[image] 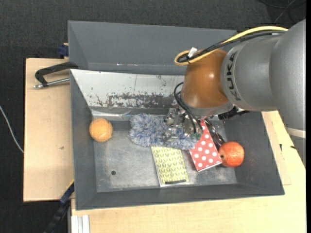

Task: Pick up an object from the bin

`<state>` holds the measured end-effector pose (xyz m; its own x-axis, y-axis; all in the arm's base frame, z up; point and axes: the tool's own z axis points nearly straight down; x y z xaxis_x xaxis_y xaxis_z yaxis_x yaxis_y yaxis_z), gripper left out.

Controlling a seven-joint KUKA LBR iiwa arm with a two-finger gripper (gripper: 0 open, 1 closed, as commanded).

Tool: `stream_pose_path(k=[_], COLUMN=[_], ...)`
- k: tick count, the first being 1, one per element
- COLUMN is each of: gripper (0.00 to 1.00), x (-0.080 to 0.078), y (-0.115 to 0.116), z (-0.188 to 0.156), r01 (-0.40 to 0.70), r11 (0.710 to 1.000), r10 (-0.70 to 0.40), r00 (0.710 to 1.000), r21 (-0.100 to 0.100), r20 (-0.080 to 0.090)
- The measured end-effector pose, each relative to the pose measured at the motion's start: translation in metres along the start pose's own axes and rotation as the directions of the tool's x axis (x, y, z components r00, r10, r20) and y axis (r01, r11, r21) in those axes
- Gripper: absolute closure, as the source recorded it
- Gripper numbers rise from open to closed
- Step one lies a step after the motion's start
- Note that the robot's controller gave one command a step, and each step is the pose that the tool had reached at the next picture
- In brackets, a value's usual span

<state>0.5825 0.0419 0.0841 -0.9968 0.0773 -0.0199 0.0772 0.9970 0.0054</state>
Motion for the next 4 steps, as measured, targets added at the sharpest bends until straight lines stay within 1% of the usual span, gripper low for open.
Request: stream_pose_path(k=[1,2,3,4], gripper=[1.0,1.0,1.0,1.0], x=[0.0,0.0,-0.002,-0.003], y=[0.0,0.001,0.001,0.001], z=[0.0,-0.028,-0.041,-0.046], r01=[0.0,0.001,0.0,0.001], r11=[1.0,1.0,1.0,1.0], r10=[0.0,-0.001,0.0,-0.001], r00=[1.0,1.0,1.0,1.0], r21=[0.0,0.003,0.003,0.003], r20=[0.0,-0.016,-0.015,-0.011])
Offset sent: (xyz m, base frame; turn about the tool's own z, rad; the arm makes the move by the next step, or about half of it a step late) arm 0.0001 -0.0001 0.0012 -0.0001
